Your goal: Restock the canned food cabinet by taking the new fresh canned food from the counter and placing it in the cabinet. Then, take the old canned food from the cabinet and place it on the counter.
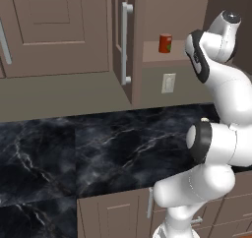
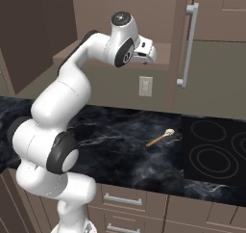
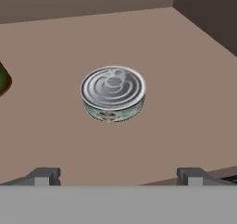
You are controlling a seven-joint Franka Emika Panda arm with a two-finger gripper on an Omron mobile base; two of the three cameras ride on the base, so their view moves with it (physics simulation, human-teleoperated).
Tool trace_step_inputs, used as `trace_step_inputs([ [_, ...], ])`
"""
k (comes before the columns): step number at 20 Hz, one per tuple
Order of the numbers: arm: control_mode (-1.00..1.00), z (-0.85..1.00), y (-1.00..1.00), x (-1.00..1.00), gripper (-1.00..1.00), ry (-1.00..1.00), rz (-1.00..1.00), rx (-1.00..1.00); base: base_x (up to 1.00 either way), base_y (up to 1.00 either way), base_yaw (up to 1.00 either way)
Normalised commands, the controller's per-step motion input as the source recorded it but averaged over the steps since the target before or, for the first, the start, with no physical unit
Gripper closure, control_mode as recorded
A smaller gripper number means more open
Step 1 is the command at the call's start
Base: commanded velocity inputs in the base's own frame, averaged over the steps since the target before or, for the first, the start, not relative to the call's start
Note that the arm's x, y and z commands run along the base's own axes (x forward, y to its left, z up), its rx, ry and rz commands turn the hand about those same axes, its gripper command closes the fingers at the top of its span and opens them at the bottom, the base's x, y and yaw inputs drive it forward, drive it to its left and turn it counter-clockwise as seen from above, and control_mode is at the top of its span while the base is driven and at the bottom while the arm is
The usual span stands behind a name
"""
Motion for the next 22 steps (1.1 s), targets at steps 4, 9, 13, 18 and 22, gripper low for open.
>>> trace_step_inputs([
  [4,-1.00,0.00,0.03,0.34,-1.00,0.00,0.00,0.00,0.00,0.00,0.00],
  [9,-1.00,0.00,0.02,0.33,-1.00,0.00,0.00,0.00,0.00,0.00,0.00],
  [13,-1.00,-0.02,0.04,0.34,-1.00,0.00,0.00,0.00,0.00,0.00,0.00],
  [18,-1.00,-0.17,0.00,0.28,-1.00,0.00,0.00,0.00,0.00,0.00,0.00],
  [22,-1.00,-0.20,0.00,0.14,-1.00,0.00,0.00,0.00,0.00,0.00,0.00],
])
